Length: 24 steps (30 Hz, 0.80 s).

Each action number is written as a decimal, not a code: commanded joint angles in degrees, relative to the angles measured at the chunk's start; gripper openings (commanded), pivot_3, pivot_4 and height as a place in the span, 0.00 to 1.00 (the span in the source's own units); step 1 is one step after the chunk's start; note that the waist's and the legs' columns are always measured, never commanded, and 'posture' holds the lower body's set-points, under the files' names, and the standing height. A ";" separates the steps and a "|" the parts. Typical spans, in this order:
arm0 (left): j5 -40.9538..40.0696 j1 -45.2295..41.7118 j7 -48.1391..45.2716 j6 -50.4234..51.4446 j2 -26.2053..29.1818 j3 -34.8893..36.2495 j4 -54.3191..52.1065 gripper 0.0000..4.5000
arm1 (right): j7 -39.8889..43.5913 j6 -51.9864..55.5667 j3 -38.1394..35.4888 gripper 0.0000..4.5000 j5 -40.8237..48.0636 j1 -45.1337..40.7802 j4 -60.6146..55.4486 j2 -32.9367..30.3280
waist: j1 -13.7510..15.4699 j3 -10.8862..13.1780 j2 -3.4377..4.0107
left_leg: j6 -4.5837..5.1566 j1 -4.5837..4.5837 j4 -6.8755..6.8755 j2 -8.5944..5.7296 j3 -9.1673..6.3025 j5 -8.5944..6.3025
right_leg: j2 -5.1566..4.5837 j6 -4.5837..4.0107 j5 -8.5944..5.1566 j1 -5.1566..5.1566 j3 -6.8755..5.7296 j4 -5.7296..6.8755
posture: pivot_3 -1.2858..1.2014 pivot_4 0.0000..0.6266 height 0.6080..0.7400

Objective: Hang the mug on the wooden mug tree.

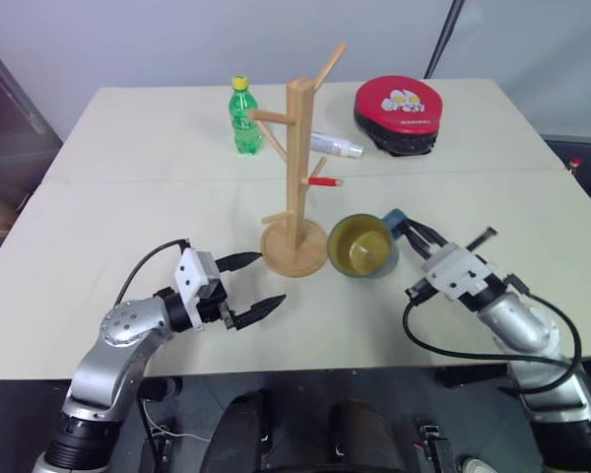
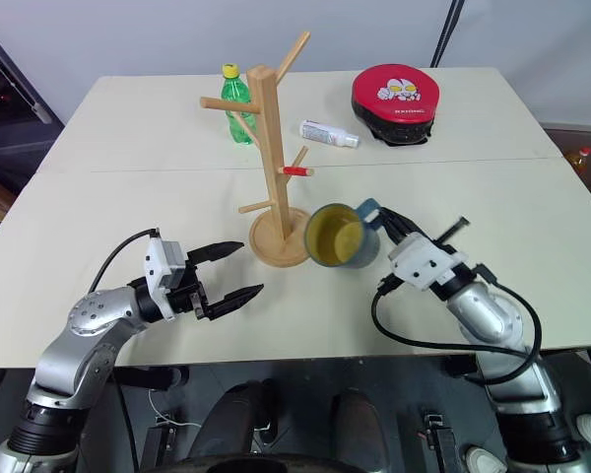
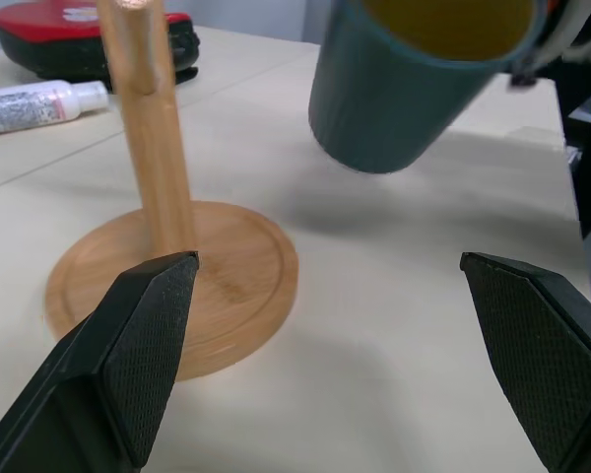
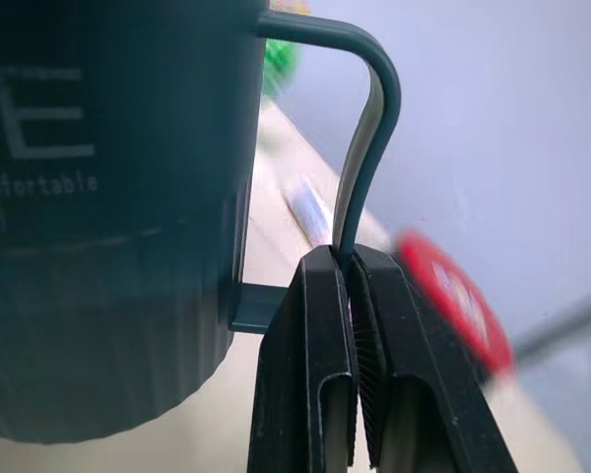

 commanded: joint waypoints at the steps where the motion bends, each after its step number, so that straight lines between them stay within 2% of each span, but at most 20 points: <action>1: -1.85 -1.20 -0.68 -1.04 0.80 2.60 -0.72 1.00 | 3.24 3.63 0.05 0.01 3.12 -4.63 -4.05 -0.93 | 0.27 0.01 -0.04 | 0.00 0.00 0.00 0.01 -0.01 0.00 | -0.03 0.00 0.00 0.01 0.00 -0.02 | 0.52 0.24 1.00; 8: -4.80 -2.38 0.19 0.84 1.04 5.38 -1.92 1.00 | 7.94 8.73 0.94 0.01 5.49 -10.04 -4.24 -1.46 | 0.57 0.06 -0.16 | 0.00 -0.04 0.00 -0.03 0.00 -0.01 | -0.20 0.00 0.00 0.04 -0.05 -0.09 | 0.52 0.24 1.00; 24: -11.16 -3.72 3.32 5.89 3.04 8.91 -7.36 1.00 | 14.15 15.90 5.88 0.01 4.76 -20.22 -1.05 -0.85 | 0.42 0.06 -0.16 | 0.00 -0.04 0.00 -0.01 0.00 0.00 | -0.18 0.01 0.00 0.01 -0.05 -0.04 | 0.52 0.24 1.00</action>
